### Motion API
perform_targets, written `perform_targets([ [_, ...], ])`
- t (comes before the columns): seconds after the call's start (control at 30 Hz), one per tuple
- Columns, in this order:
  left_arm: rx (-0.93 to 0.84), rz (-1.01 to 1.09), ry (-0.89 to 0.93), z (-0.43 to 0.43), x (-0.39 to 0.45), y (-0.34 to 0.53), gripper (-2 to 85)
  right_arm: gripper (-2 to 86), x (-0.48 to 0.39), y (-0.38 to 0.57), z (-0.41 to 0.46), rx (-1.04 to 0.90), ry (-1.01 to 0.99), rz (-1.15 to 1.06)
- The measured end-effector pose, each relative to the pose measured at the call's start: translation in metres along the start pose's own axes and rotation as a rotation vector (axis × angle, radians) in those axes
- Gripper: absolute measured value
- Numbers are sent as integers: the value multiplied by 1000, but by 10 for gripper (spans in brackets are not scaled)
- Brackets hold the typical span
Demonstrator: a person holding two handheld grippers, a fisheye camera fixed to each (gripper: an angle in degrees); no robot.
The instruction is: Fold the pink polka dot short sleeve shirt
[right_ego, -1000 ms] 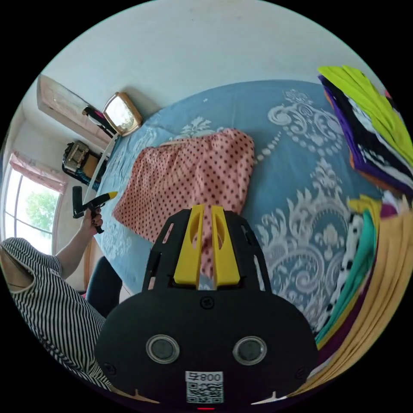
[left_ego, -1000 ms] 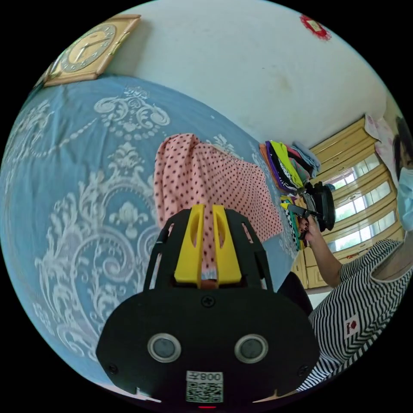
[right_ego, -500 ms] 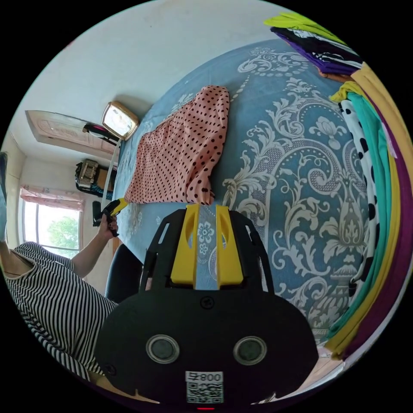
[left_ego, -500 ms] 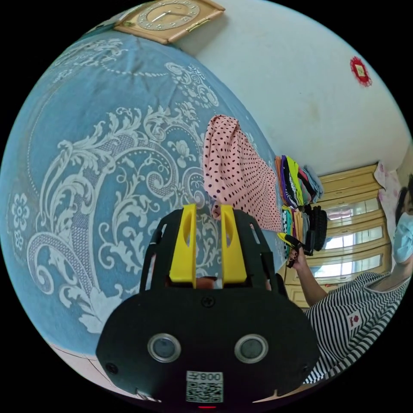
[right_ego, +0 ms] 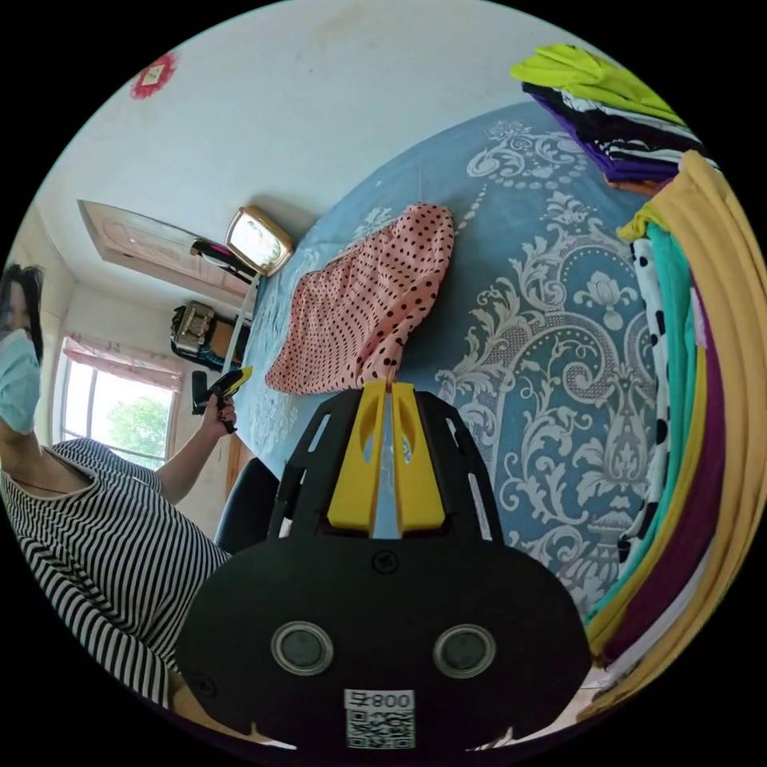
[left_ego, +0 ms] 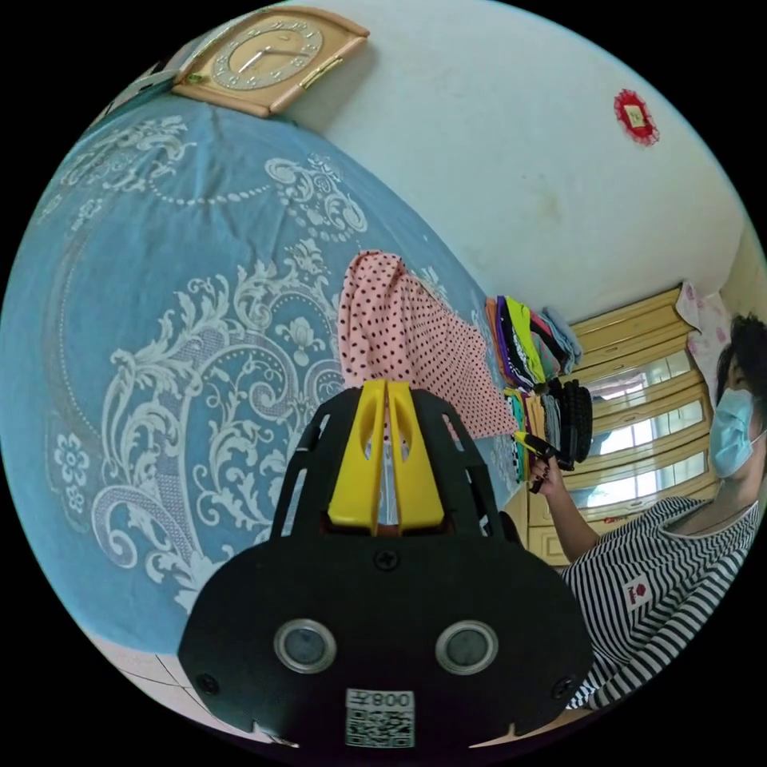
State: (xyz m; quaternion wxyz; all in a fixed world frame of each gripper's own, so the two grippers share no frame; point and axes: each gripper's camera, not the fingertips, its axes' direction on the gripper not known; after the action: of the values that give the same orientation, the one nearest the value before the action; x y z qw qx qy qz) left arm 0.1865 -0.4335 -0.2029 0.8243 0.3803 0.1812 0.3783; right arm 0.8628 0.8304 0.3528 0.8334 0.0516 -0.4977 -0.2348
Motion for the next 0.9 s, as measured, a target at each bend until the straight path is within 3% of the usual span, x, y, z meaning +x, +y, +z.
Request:
perform_targets([
  [0.33,-87,-73,83,82,-28,50,63,7,33,24,14,-23,-48,96],
  [0.53,-149,-53,52,133,-18,58,19,7,37,28,11,-31,-49,105],
  [0.73,-62,-10,19,128,-3,74,6,8,24,32,-5,-46,-20,45],
  [0.9,-147,-74,-52,192,-17,103,6,8,49,41,24,-109,-38,135],
])
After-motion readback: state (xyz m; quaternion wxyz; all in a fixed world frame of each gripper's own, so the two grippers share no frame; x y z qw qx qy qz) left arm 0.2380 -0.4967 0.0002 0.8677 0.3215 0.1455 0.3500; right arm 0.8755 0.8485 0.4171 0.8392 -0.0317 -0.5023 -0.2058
